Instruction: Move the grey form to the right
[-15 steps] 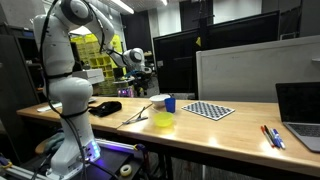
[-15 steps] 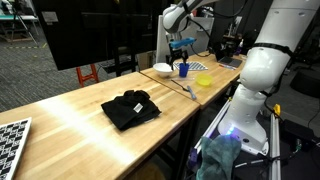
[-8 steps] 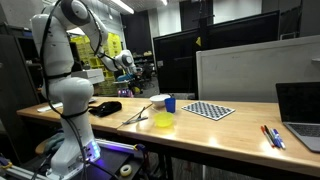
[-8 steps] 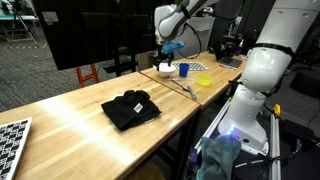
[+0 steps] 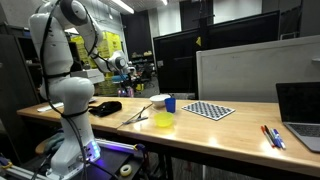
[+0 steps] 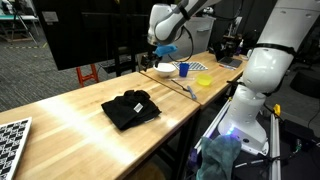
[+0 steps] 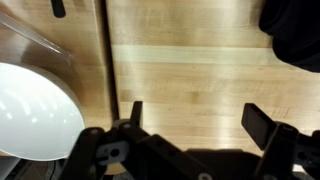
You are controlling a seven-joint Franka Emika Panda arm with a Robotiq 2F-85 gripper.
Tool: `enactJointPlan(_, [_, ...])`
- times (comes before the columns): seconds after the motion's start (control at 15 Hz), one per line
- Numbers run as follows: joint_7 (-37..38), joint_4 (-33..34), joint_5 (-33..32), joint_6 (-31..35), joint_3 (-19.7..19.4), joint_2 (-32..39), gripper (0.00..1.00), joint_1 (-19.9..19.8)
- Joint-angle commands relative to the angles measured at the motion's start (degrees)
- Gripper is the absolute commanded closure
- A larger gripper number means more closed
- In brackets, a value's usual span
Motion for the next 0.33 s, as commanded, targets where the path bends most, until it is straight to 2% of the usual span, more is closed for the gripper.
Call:
enactJointPlan(0.0, [-1.3,-0.3,1.3,0.4,0.3,-0.4,0.0,0.1])
enactJointPlan(0.27, [-1.9,-0.9,1.7,0.8,0.4,-1.0,0.0,0.2])
